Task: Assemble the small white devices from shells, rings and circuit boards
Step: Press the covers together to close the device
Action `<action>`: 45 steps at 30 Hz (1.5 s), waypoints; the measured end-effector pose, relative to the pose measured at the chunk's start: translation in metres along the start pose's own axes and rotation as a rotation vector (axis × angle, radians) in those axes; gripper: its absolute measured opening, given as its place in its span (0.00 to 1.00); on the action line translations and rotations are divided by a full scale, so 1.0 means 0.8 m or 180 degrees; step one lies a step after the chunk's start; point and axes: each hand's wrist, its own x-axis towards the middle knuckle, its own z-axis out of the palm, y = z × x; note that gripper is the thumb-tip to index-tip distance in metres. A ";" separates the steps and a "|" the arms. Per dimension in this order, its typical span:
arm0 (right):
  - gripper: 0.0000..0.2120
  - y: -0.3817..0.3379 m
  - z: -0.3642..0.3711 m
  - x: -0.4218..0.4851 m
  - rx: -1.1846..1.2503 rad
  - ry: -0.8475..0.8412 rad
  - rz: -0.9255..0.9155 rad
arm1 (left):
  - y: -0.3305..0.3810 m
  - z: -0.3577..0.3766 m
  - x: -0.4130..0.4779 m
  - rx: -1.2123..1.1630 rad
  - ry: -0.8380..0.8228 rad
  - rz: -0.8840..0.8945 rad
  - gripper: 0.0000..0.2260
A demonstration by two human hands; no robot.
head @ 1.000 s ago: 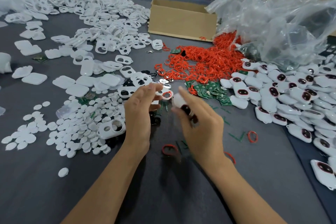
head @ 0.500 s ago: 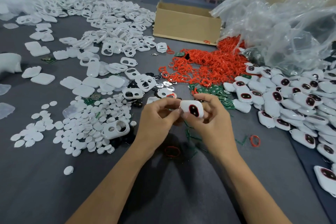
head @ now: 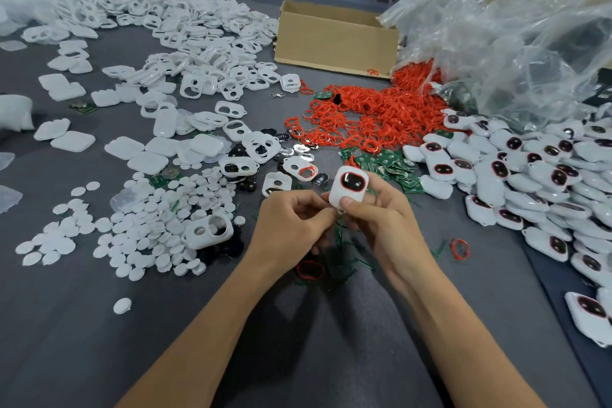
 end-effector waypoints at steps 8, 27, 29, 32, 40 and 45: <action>0.14 0.002 -0.001 0.001 0.0006 0.0128 0.0051 | 0.003 -0.001 0.001 -0.0365 0.0298 -0.0055 0.03; 0.14 0.001 0.000 -0.006 -0.0176 -0.0406 -0.0083 | 0.007 -0.003 0.000 -0.0450 0.0201 0.0419 0.13; 0.15 -0.001 0.002 -0.008 -0.0176 -0.0413 -0.0052 | 0.008 -0.002 0.000 -0.0356 0.0194 0.0499 0.13; 0.17 -0.005 0.005 -0.012 -0.0402 -0.0287 -0.0034 | 0.006 -0.003 0.001 -0.0269 0.0358 0.0528 0.12; 0.16 0.009 0.014 -0.009 -0.2542 0.0623 -0.1200 | 0.004 -0.004 0.000 0.0053 0.0609 0.0593 0.09; 0.14 0.012 0.007 -0.006 -0.3082 0.0498 -0.1368 | 0.005 -0.003 0.001 0.0021 0.1012 0.0582 0.02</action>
